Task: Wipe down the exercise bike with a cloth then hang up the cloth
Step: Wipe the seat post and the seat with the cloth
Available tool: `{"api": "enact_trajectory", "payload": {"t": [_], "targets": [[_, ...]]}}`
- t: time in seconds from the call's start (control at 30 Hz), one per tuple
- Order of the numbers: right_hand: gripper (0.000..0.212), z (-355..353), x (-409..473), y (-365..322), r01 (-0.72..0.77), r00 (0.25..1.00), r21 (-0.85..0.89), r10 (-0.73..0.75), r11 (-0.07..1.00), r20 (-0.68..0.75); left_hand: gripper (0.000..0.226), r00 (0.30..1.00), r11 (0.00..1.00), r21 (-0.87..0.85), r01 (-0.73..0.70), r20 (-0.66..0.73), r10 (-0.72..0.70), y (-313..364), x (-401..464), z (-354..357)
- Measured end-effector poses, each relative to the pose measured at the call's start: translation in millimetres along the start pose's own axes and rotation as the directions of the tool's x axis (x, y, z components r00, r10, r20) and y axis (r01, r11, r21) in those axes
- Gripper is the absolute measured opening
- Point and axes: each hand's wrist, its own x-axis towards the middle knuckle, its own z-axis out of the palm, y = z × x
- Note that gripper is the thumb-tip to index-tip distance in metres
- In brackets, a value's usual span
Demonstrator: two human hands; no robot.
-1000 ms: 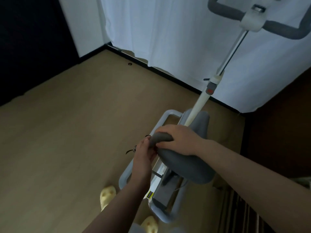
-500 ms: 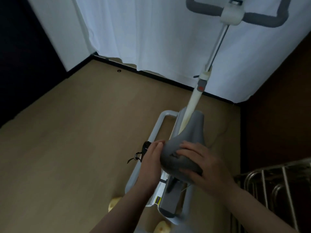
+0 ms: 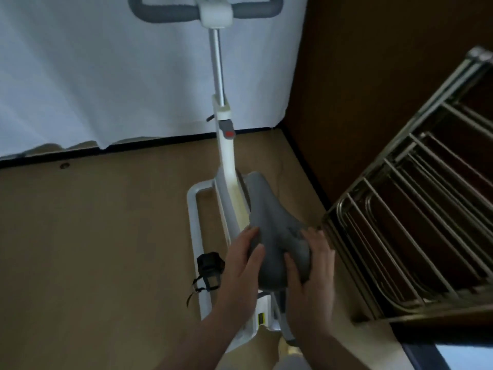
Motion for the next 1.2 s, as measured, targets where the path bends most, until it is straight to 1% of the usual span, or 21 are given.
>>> {"api": "enact_trajectory", "payload": {"t": [0.07,0.1,0.2,0.27,0.33,0.4,0.47,0.5,0.57,0.6,0.67,0.7,0.73,0.77,0.8,0.87,0.9,1.0,1.03,1.13,1.2], "targets": [[0.051,29,-32,-8,0.089,0.994,-0.077,-0.093,0.993,-0.052,0.030,0.996,0.999,-0.029,-0.028,0.086,0.030,-5,-1,-3],[0.057,41,-42,-8,0.102,0.992,-0.100,-0.109,0.990,-0.069,0.030,0.992,0.996,-0.084,-0.007,0.123,0.017,-6,0,-6],[0.063,59,-55,-9,0.063,0.980,-0.129,-0.086,0.990,-0.177,0.035,0.969,0.983,-0.174,0.057,0.246,-0.013,-9,7,-21],[0.062,65,-57,-12,-0.011,0.941,0.000,0.011,1.000,-0.338,0.046,0.948,0.991,-0.127,0.036,0.318,0.006,-9,12,-30],[0.059,73,-48,-25,-0.146,0.832,0.272,0.267,0.951,-0.486,0.058,0.934,1.000,-0.001,-0.009,0.356,0.009,-8,15,-33],[0.058,78,-35,-47,-0.248,0.660,0.490,0.516,0.836,-0.545,0.061,0.932,0.997,0.069,-0.045,0.363,0.017,-6,15,-31],[0.054,84,-28,-65,-0.282,0.520,0.643,0.676,0.713,-0.522,0.045,0.932,0.998,0.041,-0.051,0.361,0.033,-4,15,-30],[0.052,88,-29,-73,-0.286,0.480,0.695,0.726,0.660,-0.492,0.036,0.930,0.999,0.033,-0.043,0.368,0.028,-4,15,-32],[0.050,88,-31,-83,-0.276,0.442,0.768,0.786,0.578,-0.433,0.038,0.914,1.000,0.020,-0.015,0.405,0.005,-2,20,-37],[0.048,84,-27,-81,-0.280,0.403,0.796,0.818,0.536,-0.410,0.044,0.908,1.000,0.025,-0.015,0.419,0.003,0,22,-39],[0.044,69,-8,-66,-0.296,0.273,0.858,0.898,0.420,-0.346,0.045,0.903,0.998,0.052,-0.029,0.430,0.004,6,27,-43],[0.043,62,0,-58,-0.311,0.228,0.877,0.925,0.365,-0.304,0.043,0.898,0.997,0.065,-0.049,0.440,0.016,9,28,-43],[0.043,59,3,-56,-0.339,0.207,0.881,0.939,0.330,-0.273,0.041,0.890,0.993,0.078,-0.087,0.455,0.042,11,29,-43],[0.044,57,2,-60,-0.370,0.221,0.867,0.938,0.334,-0.267,0.041,0.878,0.987,0.094,-0.127,0.474,0.068,13,30,-42],[0.045,59,-3,-65,-0.404,0.269,0.828,0.916,0.389,-0.299,0.041,0.867,0.981,0.117,-0.154,0.493,0.077,15,32,-40],[0.046,60,-12,-77,-0.384,0.375,0.788,0.861,0.481,-0.343,0.040,0.848,0.970,0.155,-0.188,0.524,0.080,21,36,-35],[0.046,56,-8,-72,-0.377,0.377,0.788,0.858,0.487,-0.349,0.039,0.839,0.963,0.179,-0.199,0.540,0.073,22,38,-32],[0.039,35,16,-40,-0.420,0.325,0.813,0.903,0.403,-0.280,0.033,0.836,0.935,0.257,-0.244,0.545,0.068,17,43,-29],[0.035,34,17,-35,-0.442,0.352,0.792,0.894,0.421,-0.278,0.034,0.838,0.921,0.285,-0.264,0.541,0.073,15,43,-28],[0.038,41,0,-39,-0.434,0.573,0.649,0.747,0.625,-0.336,0.033,0.841,0.887,0.336,-0.316,0.531,0.099,12,43,-24],[0.036,31,10,-28,-0.472,0.655,0.483,0.660,0.737,-0.367,0.031,0.846,0.874,0.343,-0.345,0.516,0.131,10,43,-20]]}}
